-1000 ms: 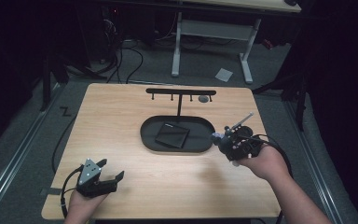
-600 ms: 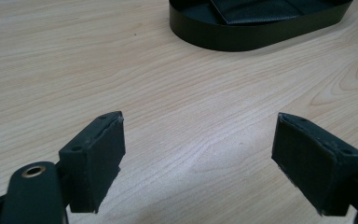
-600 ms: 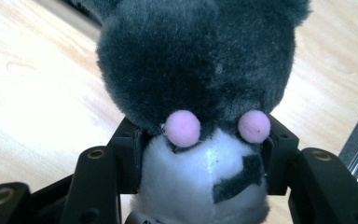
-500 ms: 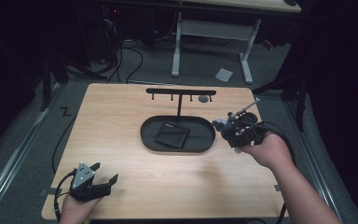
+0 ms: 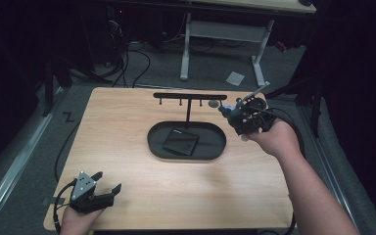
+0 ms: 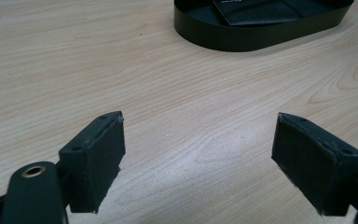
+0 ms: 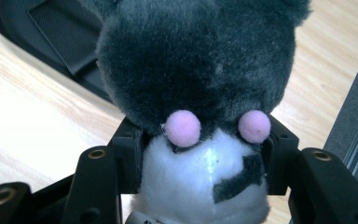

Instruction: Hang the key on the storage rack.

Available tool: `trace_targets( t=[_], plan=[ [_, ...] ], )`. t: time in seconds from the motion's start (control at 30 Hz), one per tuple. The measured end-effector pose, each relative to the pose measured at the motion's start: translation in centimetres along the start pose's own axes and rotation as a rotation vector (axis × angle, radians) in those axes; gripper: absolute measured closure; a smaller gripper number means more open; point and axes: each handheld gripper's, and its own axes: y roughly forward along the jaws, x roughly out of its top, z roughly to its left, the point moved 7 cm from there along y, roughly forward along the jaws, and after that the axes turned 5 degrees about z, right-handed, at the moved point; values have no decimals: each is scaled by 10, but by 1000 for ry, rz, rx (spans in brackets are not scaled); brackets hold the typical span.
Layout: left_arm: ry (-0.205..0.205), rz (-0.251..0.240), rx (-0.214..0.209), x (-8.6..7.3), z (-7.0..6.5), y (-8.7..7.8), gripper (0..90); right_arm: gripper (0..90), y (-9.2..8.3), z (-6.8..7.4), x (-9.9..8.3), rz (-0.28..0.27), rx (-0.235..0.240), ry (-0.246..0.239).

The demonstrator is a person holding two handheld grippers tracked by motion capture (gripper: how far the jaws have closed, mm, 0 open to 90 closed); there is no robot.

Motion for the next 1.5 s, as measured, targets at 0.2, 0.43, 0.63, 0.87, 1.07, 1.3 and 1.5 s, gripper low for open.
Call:
trace_targets(
  t=[0.2,0.43,0.63,0.87,1.07,1.3,1.5],
  plan=[
    [0,-3,-5,1,0,0,175,464,3,1,13,-5,-5,3],
    [-2,-2,-8,0,0,0,175,464,18,3,11,29,-14,-6],
    [3,1,-10,0,-1,1,175,464,30,4,8,48,-15,-3],
    [3,3,-12,0,-2,1,175,464,38,0,8,57,-29,16],
    [3,2,-14,0,-2,1,175,464,44,-5,8,64,-37,33],
    [3,2,-16,0,-2,1,175,463,64,-9,12,66,-49,52],
    [4,0,-19,0,-3,1,175,457,74,-11,16,65,-52,75]
  ],
)
